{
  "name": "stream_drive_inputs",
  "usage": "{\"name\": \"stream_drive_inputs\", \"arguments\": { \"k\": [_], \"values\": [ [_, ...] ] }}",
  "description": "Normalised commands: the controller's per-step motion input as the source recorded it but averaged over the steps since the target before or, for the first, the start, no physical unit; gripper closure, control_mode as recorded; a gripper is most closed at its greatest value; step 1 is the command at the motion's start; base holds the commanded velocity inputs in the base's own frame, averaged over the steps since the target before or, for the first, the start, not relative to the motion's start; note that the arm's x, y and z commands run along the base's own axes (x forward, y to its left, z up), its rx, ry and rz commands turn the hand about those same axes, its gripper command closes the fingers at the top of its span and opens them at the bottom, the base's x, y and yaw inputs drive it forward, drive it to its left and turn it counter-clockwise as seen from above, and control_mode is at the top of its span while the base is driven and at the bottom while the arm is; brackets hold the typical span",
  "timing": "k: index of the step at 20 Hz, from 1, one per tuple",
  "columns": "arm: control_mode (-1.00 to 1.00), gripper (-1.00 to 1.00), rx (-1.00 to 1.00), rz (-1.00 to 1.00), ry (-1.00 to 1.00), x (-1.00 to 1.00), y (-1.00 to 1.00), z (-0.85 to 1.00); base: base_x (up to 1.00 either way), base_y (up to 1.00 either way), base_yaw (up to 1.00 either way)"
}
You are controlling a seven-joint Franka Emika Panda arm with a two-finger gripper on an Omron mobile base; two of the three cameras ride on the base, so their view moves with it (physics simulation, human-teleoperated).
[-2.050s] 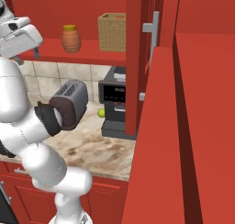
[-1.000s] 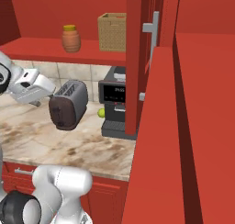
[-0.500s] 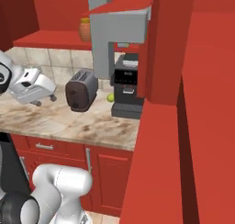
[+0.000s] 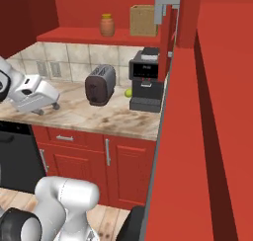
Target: Pick the honey bottle and bar from the counter and place them in the cabinets closest to them.
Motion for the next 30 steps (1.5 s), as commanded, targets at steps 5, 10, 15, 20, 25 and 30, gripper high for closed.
{"name": "stream_drive_inputs", "arguments": {
  "k": [5,10,15,20,25,30],
  "values": [
    [1.0,-1.0,0.0,0.0,0.0,0.0,0.0,0.0,-0.06,0.29,0.0],
    [1.0,-1.0,0.0,0.0,0.0,0.0,0.0,0.0,-0.17,0.97,0.0],
    [1.0,-1.0,0.0,0.0,0.0,0.0,0.0,0.0,-0.2,1.0,0.0],
    [1.0,-1.0,0.0,0.0,0.0,0.0,0.0,0.0,-0.18,1.0,0.0],
    [1.0,-1.0,0.0,0.0,0.0,0.0,0.0,0.0,-0.13,1.0,0.0],
    [1.0,-1.0,0.0,0.0,0.0,0.0,0.0,0.0,-0.13,1.0,0.0]
  ]
}}
